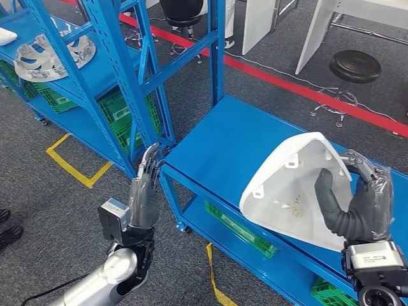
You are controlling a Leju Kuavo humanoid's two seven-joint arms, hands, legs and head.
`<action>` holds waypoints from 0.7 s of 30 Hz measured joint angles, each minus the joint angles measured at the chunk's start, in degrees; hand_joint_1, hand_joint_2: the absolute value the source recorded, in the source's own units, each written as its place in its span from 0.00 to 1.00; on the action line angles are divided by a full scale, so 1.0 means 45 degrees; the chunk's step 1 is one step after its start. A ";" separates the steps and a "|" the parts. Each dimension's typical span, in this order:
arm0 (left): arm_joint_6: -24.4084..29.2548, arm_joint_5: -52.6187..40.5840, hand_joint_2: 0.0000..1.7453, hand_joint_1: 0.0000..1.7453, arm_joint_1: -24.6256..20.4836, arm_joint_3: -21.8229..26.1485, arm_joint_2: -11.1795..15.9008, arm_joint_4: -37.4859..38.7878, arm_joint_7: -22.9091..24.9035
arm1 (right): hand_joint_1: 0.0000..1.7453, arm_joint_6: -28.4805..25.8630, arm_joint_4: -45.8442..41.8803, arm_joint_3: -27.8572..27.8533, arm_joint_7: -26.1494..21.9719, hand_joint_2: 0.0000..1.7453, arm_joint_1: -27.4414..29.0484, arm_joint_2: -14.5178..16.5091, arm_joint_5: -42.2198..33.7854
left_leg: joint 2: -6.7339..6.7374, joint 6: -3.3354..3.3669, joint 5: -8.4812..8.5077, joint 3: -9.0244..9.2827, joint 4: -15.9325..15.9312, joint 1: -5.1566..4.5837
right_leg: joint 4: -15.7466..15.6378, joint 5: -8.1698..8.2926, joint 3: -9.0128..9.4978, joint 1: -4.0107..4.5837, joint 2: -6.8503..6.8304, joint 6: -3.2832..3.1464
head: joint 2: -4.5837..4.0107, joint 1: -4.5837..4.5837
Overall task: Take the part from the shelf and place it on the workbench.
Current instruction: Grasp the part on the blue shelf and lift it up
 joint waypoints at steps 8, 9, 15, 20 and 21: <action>-0.0301 0.0262 1.00 0.00 -0.0026 -0.0001 -0.0058 0.0000 -0.0204 | 1.00 -0.1139 -0.0018 0.0107 0.0275 1.00 0.0056 -0.0017 0.0843 | 0.0001 0.0000 0.0000 0.0000 0.0000 0.0000 | 0.0000 0.0000 -0.0001 0.0000 0.0000 0.0000 | 0.0000 0.0000; -0.0316 0.0290 1.00 0.00 -0.0034 -0.0001 -0.0066 0.0000 -0.0242 | 1.00 -0.1242 -0.0018 0.0135 0.0294 1.00 0.0075 -0.0030 0.0848 | 0.0001 0.0000 0.0000 0.0000 0.0000 0.0000 | 0.0000 0.0000 -0.0001 0.0000 0.0000 0.0000 | 0.0000 0.0000; -0.0260 0.0359 1.00 0.00 -0.0073 -0.0005 -0.0078 0.0000 -0.0300 | 1.00 -0.1546 -0.0018 0.0303 0.0383 1.00 0.0176 -0.0130 0.0441 | 0.0001 0.0000 0.0000 -0.0001 0.0000 0.0000 | -0.0001 0.0000 -0.0002 -0.0001 0.0000 0.0001 | 0.0000 0.0000; -0.0211 0.0482 1.00 0.00 -0.0280 -0.0023 -0.0080 0.0000 -0.0314 | 1.00 -0.1598 -0.0011 0.0417 0.0414 1.00 0.0226 -0.0209 -0.0013 | 0.0000 0.0002 -0.0003 -0.0003 0.0003 -0.0001 | -0.0003 0.0001 0.0000 -0.0002 -0.0001 0.0002 | 0.0000 0.0000; -0.0174 0.0477 1.00 0.00 -0.0336 -0.0033 -0.0080 0.0000 -0.0294 | 1.00 -0.1625 -0.0006 0.0452 0.0413 1.00 0.0231 -0.0219 -0.0035 | 0.0000 0.0017 -0.0012 -0.0009 0.0018 -0.0018 | -0.0007 0.0003 0.0000 -0.0009 0.0000 0.0008 | 0.0000 -0.0001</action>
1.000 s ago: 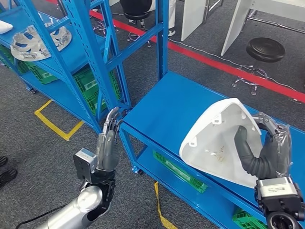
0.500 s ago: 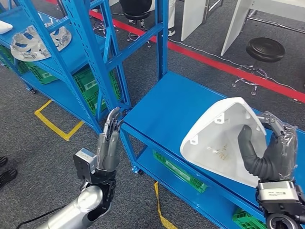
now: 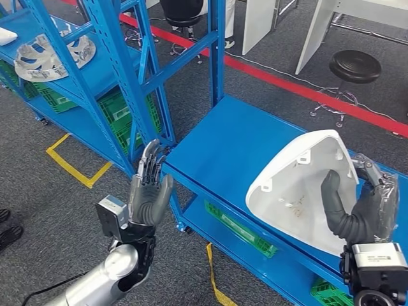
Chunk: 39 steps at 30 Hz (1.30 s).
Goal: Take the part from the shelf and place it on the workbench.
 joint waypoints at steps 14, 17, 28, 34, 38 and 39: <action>0.0225 0.0030 1.00 0.00 -0.0279 -0.0142 0.0001 0.0017 0.0069 | 1.00 -0.0135 0.0029 0.0443 0.0295 1.00 0.0002 -0.0129 0.0225 | -0.0357 0.0175 0.0078 0.0311 -0.0394 0.0263 | 0.3605 -0.1431 -0.1801 -0.0253 -0.0036 0.0519 | 0.0000 0.0109; 0.0169 0.0053 1.00 0.00 -0.0305 -0.0170 -0.0005 0.0030 0.0069 | 1.00 -0.0135 0.0038 0.0521 0.0340 1.00 0.0001 -0.0177 0.0229 | -0.0768 -0.0086 -0.0097 0.0370 -0.0234 0.0428 | 0.1536 -0.0169 -0.0899 -0.0490 0.0328 0.0761 | 0.0000 0.0134; 0.0052 0.0114 1.00 0.00 -0.0531 -0.0262 0.0008 0.0069 0.0022 | 1.00 0.0012 0.0062 0.0674 0.0228 1.00 -0.0020 -0.0257 0.0202 | 0.0040 -0.0617 -0.1491 -0.2137 0.3761 0.0466 | 0.0260 -0.0141 -0.0094 -0.0247 -0.0300 0.0032 | 0.0000 -0.0204; 0.0069 0.0153 1.00 0.00 -0.0583 -0.0265 0.0034 0.0079 0.0011 | 1.00 0.0134 0.0063 0.0776 0.0192 1.00 -0.0086 -0.0257 0.0156 | 0.1092 0.0163 0.0286 -0.0829 0.0606 -0.0208 | 0.0244 -0.0351 0.0137 0.0033 -0.1232 -0.0090 | 0.0000 -0.0259; 0.0099 0.0123 1.00 0.00 -0.0583 -0.0266 0.0064 0.0053 0.0002 | 1.00 0.0216 0.0057 0.0832 0.0193 1.00 -0.0137 -0.0259 0.0124 | 0.0822 0.0275 0.0380 -0.0604 0.0056 -0.0268 | 0.0260 -0.0554 0.0222 0.0095 -0.1625 0.0091 | 0.0000 -0.0232; 0.0106 0.0118 1.00 0.00 -0.0583 -0.0267 0.0073 0.0047 0.0004 | 1.00 0.0215 0.0055 0.0840 0.0187 1.00 -0.0163 -0.0262 0.0124 | 0.0661 0.0291 0.0420 -0.0539 -0.0029 -0.0203 | 0.0525 -0.0751 0.0129 0.0078 -0.1359 0.0139 | 0.0000 -0.0214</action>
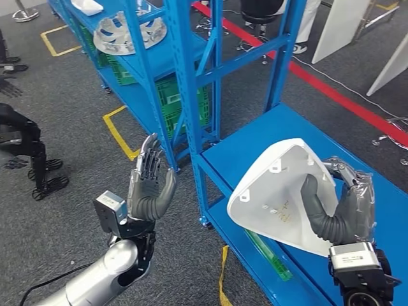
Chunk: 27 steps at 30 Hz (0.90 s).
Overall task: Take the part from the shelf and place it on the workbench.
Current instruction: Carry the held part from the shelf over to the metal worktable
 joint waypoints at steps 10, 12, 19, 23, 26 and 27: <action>0.0015 -0.0017 1.00 0.00 0.0016 -0.0006 -0.0030 -0.0008 0.0007 | 1.00 0.0000 0.0006 0.0097 0.0007 1.00 -0.0002 -0.0045 -0.0005 | -0.1814 -0.0240 -0.0145 0.0111 0.0227 0.0337 | 0.0257 0.0462 -0.0339 -0.0422 0.2129 0.0365 | 0.0000 0.0269; 0.0015 -0.0019 1.00 0.00 0.0014 -0.0011 -0.0027 -0.0008 0.0007 | 1.00 0.0002 0.0009 0.0116 0.0010 1.00 -0.0008 -0.0057 -0.0011 | -0.2117 -0.0403 -0.0109 -0.0058 0.0315 0.0396 | -0.0073 0.0410 -0.0148 -0.0397 0.2340 0.0238 | 0.0000 0.0285; 0.0022 -0.0026 1.00 0.00 0.0046 -0.0024 0.0015 -0.0008 -0.0047 | 1.00 0.0186 0.0019 0.0183 -0.0032 1.00 -0.0077 -0.0058 -0.0239 | -0.0686 -0.0779 -0.1411 -0.1844 0.3425 0.0427 | -0.0279 0.0433 0.0038 -0.0286 0.1155 -0.0236 | 0.0000 0.0021; 0.0067 0.0006 1.00 0.00 0.0097 -0.0025 0.0023 -0.0008 -0.0073 | 1.00 0.0193 0.0063 0.0227 -0.0094 1.00 -0.0082 -0.0058 -0.0419 | -0.0335 -0.0641 -0.0479 -0.1512 0.2523 0.0404 | -0.0280 0.0300 0.0147 -0.0188 0.0460 -0.0281 | 0.0000 -0.0020; 0.0068 0.0071 1.00 0.00 0.0038 -0.0027 0.0025 -0.0008 -0.0143 | 1.00 0.0169 0.0070 0.0260 -0.0154 1.00 -0.0088 -0.0058 -0.0535 | 0.0377 -0.0403 0.0165 -0.0463 0.0455 0.0139 | -0.0288 0.0154 0.0255 -0.0103 0.0058 -0.0167 | 0.0000 -0.0015; 0.0068 0.0088 1.00 0.00 0.0017 -0.0028 0.0024 -0.0008 -0.0169 | 1.00 0.0160 0.0072 0.0269 -0.0174 1.00 -0.0087 -0.0058 -0.0564 | 0.0385 -0.0354 0.0120 -0.0426 0.0331 0.0070 | -0.0301 0.0114 0.0278 -0.0087 -0.0066 -0.0108 | 0.0000 -0.0006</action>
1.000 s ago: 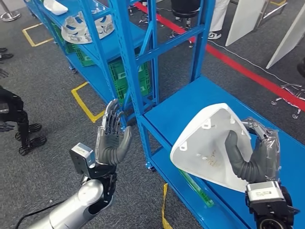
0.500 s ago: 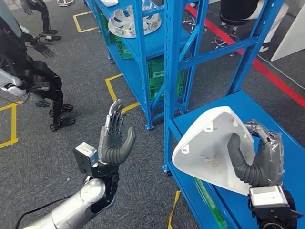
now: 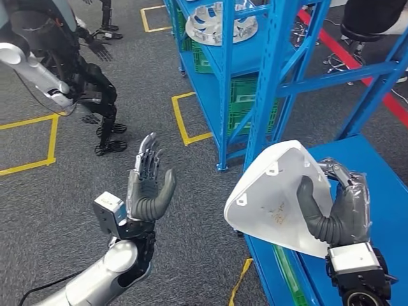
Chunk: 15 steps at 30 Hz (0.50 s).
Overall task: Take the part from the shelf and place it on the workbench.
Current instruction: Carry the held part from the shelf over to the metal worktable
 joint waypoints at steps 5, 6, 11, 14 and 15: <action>0.0000 0.0022 1.00 0.00 -0.0055 -0.0016 -0.0016 0.0001 -0.0034 | 1.00 -0.0017 0.0006 0.0016 -0.0062 1.00 -0.0002 0.0000 -0.0079 | -0.0740 0.0251 0.0035 0.0244 -0.0265 0.0155 | 0.1167 -0.0773 -0.0442 -0.0088 0.0778 0.0264 | 0.0000 0.0109; 0.0010 0.0022 1.00 0.00 -0.0081 -0.0033 -0.0028 0.0002 -0.0037 | 1.00 -0.0013 0.0016 0.0017 -0.0094 1.00 0.0012 0.0000 -0.0111 | -0.0880 0.0300 0.0021 0.0272 -0.0273 0.0153 | 0.2062 -0.1144 -0.0884 -0.0095 0.1089 0.0286 | 0.0000 0.0162; 0.0118 0.0022 1.00 0.00 -0.0087 -0.0088 -0.0091 0.0022 -0.0037 | 1.00 0.0225 0.0104 0.0010 -0.0287 1.00 0.0098 0.0000 -0.0303 | -0.1824 0.0293 -0.0047 0.0381 -0.0221 0.0174 | 0.2839 -0.0563 -0.1741 -0.0133 0.1447 0.0338 | 0.0000 0.0228; 0.0135 0.0003 1.00 0.00 -0.0089 -0.0090 -0.0157 0.0032 -0.0077 | 1.00 0.0339 0.0137 0.0002 -0.0332 1.00 0.0093 -0.0002 -0.0377 | -0.2370 0.0127 -0.0102 0.0304 -0.0079 0.0224 | 0.0553 0.0486 -0.0802 -0.0254 0.2451 0.0252 | 0.0000 0.0248; 0.0129 -0.0007 1.00 0.00 -0.0078 -0.0091 -0.0172 0.0036 -0.0092 | 1.00 0.0353 0.0155 0.0002 -0.0343 1.00 0.0089 -0.0004 -0.0412 | -0.2545 0.0047 -0.0079 0.0224 -0.0058 0.0257 | 0.0288 0.0493 -0.0673 -0.0258 0.2644 0.0203 | 0.0000 0.0254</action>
